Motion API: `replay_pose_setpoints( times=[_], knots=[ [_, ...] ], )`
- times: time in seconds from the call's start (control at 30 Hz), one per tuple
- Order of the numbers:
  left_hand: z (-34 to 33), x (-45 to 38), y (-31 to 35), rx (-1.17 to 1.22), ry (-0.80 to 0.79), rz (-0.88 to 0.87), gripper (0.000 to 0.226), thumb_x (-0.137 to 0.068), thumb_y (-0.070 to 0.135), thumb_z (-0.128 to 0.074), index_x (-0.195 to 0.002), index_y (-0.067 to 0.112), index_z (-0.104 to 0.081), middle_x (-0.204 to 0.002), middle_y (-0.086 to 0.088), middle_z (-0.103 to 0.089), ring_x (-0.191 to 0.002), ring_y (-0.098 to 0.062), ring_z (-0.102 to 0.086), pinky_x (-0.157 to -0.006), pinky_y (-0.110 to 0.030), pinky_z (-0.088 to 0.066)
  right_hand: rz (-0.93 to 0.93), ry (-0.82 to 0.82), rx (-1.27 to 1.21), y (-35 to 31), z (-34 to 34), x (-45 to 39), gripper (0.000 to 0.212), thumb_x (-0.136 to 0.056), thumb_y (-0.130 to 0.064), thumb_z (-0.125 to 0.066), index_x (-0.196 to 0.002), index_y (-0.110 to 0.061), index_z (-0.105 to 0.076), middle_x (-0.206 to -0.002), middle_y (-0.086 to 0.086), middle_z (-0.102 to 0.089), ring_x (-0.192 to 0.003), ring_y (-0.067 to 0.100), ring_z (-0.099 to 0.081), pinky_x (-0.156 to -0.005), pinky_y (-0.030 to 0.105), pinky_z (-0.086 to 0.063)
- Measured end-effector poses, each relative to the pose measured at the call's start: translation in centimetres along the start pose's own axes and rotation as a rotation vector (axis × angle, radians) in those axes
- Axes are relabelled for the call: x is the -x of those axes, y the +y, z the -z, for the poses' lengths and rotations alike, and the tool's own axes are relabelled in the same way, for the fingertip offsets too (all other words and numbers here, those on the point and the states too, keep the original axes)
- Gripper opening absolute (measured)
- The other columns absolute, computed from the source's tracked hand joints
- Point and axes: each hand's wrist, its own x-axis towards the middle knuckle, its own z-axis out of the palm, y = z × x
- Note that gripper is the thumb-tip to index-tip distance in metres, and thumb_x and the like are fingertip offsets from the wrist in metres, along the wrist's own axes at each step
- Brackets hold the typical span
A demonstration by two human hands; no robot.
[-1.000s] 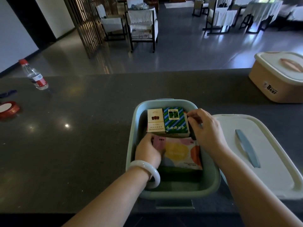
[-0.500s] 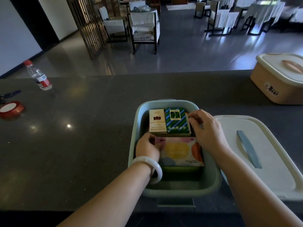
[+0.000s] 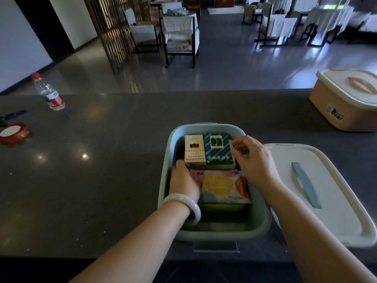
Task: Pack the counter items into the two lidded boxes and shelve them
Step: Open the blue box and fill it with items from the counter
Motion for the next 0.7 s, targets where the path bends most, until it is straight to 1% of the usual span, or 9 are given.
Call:
replay_pose_setpoints(
  times=[0.07, 0.13, 0.3, 0.37, 0.43, 0.47, 0.5, 0.57, 0.7],
  knots=[
    [0.1, 0.4, 0.1, -0.127, 0.016, -0.118, 0.036, -0.090, 0.020, -0.063, -0.122, 0.023, -0.046, -0.124, 0.001, -0.044, -0.109, -0.020, -0.054, -0.090, -0.031, -0.044, 0.000, 0.000, -0.004, 0.0, -0.1, 0.0, 0.015, -0.089, -0.021, -0.065, -0.103, -0.025, -0.064, -0.098, -0.008, -0.063, -0.083, 0.001, -0.060, -0.069, 0.018, -0.051],
    [0.2, 0.6, 0.0, -0.191, 0.030, -0.224, 0.037, -0.089, 0.020, -0.065, -0.122, 0.024, -0.050, -0.121, 0.003, -0.040, -0.108, -0.019, -0.053, -0.092, -0.028, -0.045, 0.005, 0.004, -0.008, 0.1, -0.1, -0.1, 0.015, -0.088, -0.020, -0.065, -0.103, -0.025, -0.064, -0.098, -0.009, -0.063, -0.083, 0.001, -0.060, -0.069, 0.017, -0.050],
    [0.4, 0.3, -0.4, -0.166, -0.089, -0.255, 0.026, -0.079, 0.014, -0.076, -0.097, 0.027, -0.064, -0.119, 0.005, -0.038, -0.123, -0.019, -0.043, -0.104, -0.034, -0.043, 0.011, 0.007, -0.014, 0.0, -0.1, -0.1, 0.016, -0.088, -0.019, -0.066, -0.103, -0.023, -0.065, -0.098, -0.007, -0.063, -0.084, 0.002, -0.061, -0.072, 0.021, -0.053],
    [0.4, 0.0, -0.9, -0.030, -0.216, -0.179, 0.035, -0.074, 0.011, -0.080, -0.103, 0.025, -0.064, -0.125, 0.005, -0.037, -0.125, -0.017, -0.041, -0.093, -0.022, -0.048, 0.018, 0.010, -0.014, 0.1, -0.1, -0.1, 0.016, -0.087, -0.018, -0.066, -0.103, -0.023, -0.065, -0.098, -0.007, -0.063, -0.083, 0.002, -0.061, -0.070, 0.018, -0.051],
    [0.1, -0.4, -1.2, 0.073, -0.300, -0.086, 0.052, -0.070, 0.012, -0.083, -0.116, 0.021, -0.060, -0.130, 0.005, -0.033, -0.113, -0.006, -0.043, -0.070, -0.003, -0.044, 0.017, 0.006, -0.015, 0.1, -0.1, -0.1, 0.017, -0.087, -0.018, -0.066, -0.102, -0.024, -0.065, -0.097, -0.007, -0.063, -0.083, 0.001, -0.060, -0.069, 0.015, -0.049],
    [0.0, -0.6, -1.4, 0.047, -0.317, -0.079, 0.056, -0.070, 0.015, -0.084, -0.120, 0.022, -0.060, -0.131, 0.006, -0.030, -0.103, -0.001, -0.038, -0.067, 0.001, -0.039, 0.015, 0.002, -0.017, 0.1, -0.1, -0.1, 0.017, -0.087, -0.017, -0.066, -0.103, -0.024, -0.064, -0.098, -0.007, -0.063, -0.083, 0.001, -0.061, -0.069, 0.016, -0.050],
    [-0.2, -0.7, -1.5, 0.014, -0.320, -0.086, 0.055, -0.070, 0.019, -0.084, -0.120, 0.026, -0.061, -0.131, 0.007, -0.028, -0.099, 0.001, -0.032, -0.073, 0.002, -0.034, 0.014, 0.000, -0.019, 0.1, -0.1, -0.1, 0.017, -0.087, -0.017, -0.066, -0.102, -0.024, -0.064, -0.098, -0.007, -0.063, -0.084, 0.001, -0.061, -0.069, 0.016, -0.050],
    [-0.6, -0.8, -1.5, -0.011, -0.288, -0.105, 0.048, -0.071, 0.021, -0.084, -0.113, 0.033, -0.065, -0.132, 0.008, -0.025, -0.109, -0.006, -0.026, -0.090, -0.009, -0.024, 0.018, 0.002, -0.017, 0.1, -0.1, -0.1, 0.017, -0.087, -0.017, -0.066, -0.102, -0.024, -0.064, -0.098, -0.007, -0.063, -0.083, 0.001, -0.061, -0.070, 0.018, -0.051],
    [-0.9, -1.1, -1.7, 0.078, -0.285, -0.050, 0.057, -0.068, 0.017, -0.085, -0.118, 0.029, -0.062, -0.134, 0.006, -0.028, -0.126, -0.015, -0.032, -0.099, -0.021, -0.030, 0.015, 0.002, -0.020, 0.1, -0.1, 0.0, 0.016, -0.087, -0.017, -0.067, -0.102, -0.024, -0.065, -0.098, -0.007, -0.063, -0.083, 0.001, -0.061, -0.070, 0.018, -0.052]
  ],
)
